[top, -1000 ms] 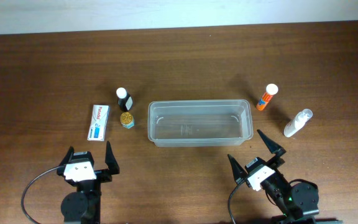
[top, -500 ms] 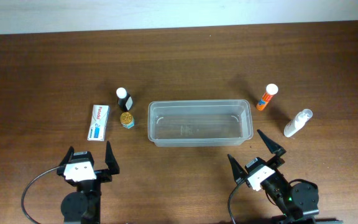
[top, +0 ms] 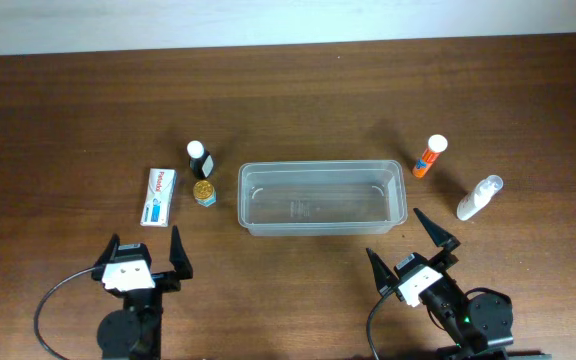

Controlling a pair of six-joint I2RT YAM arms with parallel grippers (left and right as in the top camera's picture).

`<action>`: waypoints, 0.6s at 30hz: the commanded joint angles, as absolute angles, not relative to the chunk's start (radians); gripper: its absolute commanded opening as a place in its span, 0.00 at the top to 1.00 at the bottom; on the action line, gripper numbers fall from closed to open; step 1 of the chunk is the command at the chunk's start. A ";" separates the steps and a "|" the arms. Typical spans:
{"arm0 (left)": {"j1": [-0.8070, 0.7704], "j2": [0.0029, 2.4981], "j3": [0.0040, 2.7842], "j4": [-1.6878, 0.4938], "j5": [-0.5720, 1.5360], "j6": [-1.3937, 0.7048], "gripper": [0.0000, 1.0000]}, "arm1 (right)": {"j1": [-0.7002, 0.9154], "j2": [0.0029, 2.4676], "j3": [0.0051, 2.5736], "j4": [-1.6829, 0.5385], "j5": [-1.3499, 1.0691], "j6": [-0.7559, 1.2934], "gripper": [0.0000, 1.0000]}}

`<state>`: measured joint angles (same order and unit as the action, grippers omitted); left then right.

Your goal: Pack container

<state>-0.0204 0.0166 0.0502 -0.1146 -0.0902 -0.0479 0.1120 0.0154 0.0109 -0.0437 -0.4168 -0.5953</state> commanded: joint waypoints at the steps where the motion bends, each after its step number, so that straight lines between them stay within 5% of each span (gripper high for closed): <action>1: -0.023 0.008 0.048 -0.081 0.025 -0.037 0.01 | 0.104 0.006 0.006 -0.049 -0.411 -0.588 0.02; 18: -0.023 0.260 0.477 -0.208 0.064 -0.006 0.01 | 0.104 0.006 0.006 -0.049 -0.411 -0.588 0.01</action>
